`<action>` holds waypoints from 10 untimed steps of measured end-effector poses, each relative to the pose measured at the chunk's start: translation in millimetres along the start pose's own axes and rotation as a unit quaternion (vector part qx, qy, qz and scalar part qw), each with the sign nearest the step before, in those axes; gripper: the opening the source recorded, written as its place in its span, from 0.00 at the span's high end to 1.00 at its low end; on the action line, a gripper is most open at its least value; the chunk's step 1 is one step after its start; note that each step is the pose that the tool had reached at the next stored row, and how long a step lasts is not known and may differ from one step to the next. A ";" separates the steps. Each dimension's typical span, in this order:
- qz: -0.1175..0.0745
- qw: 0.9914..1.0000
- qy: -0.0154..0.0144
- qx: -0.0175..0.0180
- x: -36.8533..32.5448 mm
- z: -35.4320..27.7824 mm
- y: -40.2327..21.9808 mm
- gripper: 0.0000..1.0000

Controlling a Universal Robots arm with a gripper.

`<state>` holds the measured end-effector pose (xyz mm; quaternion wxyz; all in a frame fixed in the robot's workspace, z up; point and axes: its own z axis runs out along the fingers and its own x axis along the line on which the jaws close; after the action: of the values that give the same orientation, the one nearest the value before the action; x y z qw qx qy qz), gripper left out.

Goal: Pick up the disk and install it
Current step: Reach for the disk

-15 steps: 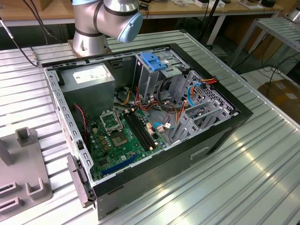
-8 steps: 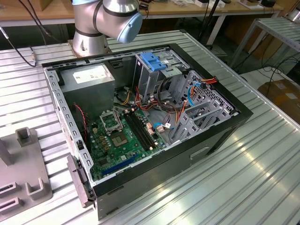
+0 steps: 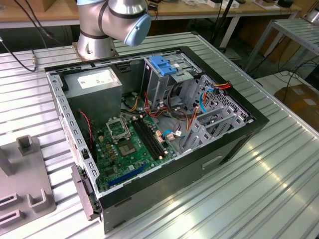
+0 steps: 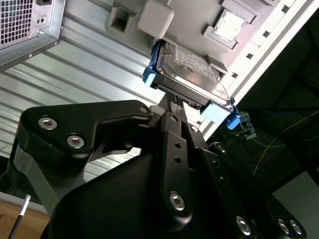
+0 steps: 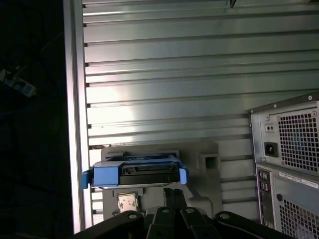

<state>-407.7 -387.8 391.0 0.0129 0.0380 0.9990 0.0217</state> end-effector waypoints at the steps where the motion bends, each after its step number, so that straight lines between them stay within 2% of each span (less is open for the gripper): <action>1: 0.000 1.000 0.000 0.000 2.3 -0.1 -0.1 0.89; 9: 0.000 1.000 0.000 0.000 24.8 -0.6 -1.1 0.89; 10: 0.000 1.000 0.000 0.000 29.6 -0.7 -1.3 0.89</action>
<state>-437.2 -386.8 390.9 0.0129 0.0380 0.9990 0.0217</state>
